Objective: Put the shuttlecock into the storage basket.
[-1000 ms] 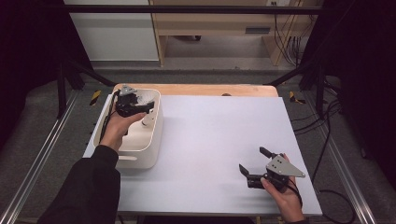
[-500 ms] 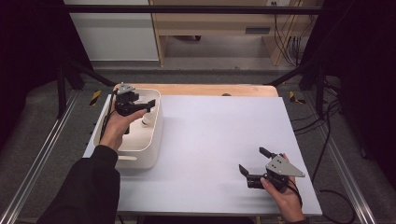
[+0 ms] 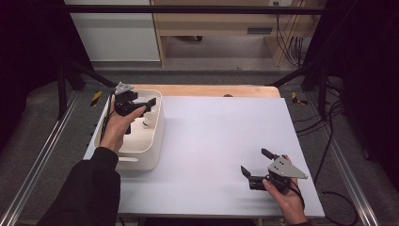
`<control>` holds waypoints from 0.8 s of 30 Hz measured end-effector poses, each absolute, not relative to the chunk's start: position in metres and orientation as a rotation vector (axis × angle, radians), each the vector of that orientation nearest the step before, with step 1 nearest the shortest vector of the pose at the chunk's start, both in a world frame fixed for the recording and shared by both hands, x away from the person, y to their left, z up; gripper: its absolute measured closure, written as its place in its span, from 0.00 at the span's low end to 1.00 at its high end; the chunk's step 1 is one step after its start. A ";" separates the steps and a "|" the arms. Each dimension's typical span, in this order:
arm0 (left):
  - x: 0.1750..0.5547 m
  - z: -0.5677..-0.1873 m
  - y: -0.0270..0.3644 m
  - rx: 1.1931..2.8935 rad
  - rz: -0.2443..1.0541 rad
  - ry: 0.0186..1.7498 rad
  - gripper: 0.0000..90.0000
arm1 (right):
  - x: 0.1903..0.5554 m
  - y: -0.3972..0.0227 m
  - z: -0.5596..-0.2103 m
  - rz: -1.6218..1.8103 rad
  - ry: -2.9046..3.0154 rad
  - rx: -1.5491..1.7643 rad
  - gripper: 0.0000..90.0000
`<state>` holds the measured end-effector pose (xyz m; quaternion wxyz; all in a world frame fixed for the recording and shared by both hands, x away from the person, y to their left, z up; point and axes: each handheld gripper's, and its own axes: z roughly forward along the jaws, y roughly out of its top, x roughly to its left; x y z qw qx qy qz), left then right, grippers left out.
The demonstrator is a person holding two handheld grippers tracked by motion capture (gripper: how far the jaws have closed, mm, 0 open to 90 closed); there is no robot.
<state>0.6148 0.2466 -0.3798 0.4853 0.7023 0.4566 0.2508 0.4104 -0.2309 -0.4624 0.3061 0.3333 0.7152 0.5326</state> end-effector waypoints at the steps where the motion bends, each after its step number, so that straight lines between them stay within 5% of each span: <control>1: 0.614 -0.379 0.247 1.705 0.611 1.107 0.14 | 0.410 -0.231 -0.462 1.410 1.892 0.882 0.04; 24: 0.607 -0.375 0.244 1.707 0.614 1.071 0.04 | 0.410 -0.231 -0.461 1.409 1.882 0.892 0.03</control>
